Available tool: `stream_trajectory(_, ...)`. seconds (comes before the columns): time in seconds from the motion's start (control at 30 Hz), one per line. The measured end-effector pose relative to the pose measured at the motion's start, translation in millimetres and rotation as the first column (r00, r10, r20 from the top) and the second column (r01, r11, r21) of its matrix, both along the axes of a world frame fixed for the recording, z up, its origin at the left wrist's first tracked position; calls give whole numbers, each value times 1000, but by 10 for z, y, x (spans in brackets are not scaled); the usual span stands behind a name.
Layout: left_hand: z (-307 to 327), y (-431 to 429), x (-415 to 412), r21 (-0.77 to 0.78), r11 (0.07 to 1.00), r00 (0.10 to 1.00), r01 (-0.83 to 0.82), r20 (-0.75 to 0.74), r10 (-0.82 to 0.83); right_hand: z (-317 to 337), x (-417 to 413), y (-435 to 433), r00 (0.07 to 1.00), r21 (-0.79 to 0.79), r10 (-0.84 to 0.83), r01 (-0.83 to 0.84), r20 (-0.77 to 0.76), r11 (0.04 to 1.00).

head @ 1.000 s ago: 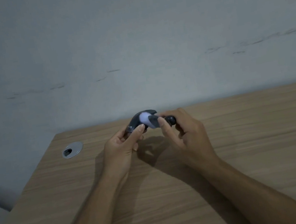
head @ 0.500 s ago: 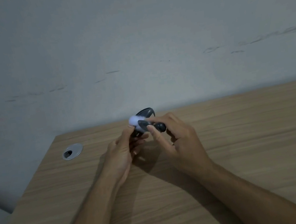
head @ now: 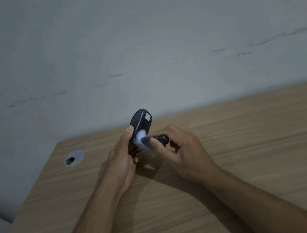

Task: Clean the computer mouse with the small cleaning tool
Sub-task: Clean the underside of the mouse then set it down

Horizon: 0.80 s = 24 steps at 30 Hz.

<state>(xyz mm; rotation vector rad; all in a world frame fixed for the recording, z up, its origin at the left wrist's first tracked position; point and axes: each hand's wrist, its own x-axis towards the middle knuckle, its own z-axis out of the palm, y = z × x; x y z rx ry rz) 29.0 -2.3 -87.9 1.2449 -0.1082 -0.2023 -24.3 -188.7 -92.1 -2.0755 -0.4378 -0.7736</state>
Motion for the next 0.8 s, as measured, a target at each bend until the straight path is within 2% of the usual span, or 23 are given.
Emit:
stream_trajectory(0.07, 11, -3, 9, -36, 999, 999, -20, -35, 19, -6, 4, 21, 999, -39, 41, -41, 2, 998)
stream_trajectory(0.13, 14, -19, 8, -19, 999, 999, -46, -23, 46, -16, 31, 1, 1000, -34, 8, -8, -12, 999)
stream_trajectory(0.23, 6, -54, -13, 71, 991, 994, -113, 11, 112, -27, 130, -158, 976, 29, -210, 212, -61, 977)
stream_trajectory(0.3, 22, -97, -44, 226, 950, 976, -216, 82, 202, -55, 203, -322, 927, 1, -334, 339, -170, 941)
stream_trajectory(0.4, 15, -209, -112, 510, 760, 912, -402, 296, 284, -128, 258, -537, 864, -150, -412, 384, -290, 911)
stream_trajectory(0.53, -67, -255, -98, 630, 597, 864, -497, 424, 273, -195, 250, -596, 879, -202, -369, 319, -302, 926)
stream_trajectory(0.63, -62, -185, -41, 668, 499, 833, -553, 462, 305, -228, 214, -544, 880, -250, -343, 270, -328, 930)
stream_trajectory(0.7, -18, -192, -51, 720, 443, 845, -534, 438, 307, -211, 180, -515, 881, -274, -350, 268, -317, 923)
stream_trajectory(0.8, -1, -231, -62, 815, 307, 869, -491, 432, 243, -206, 173, -508, 867, -310, -389, 294, -311, 904)
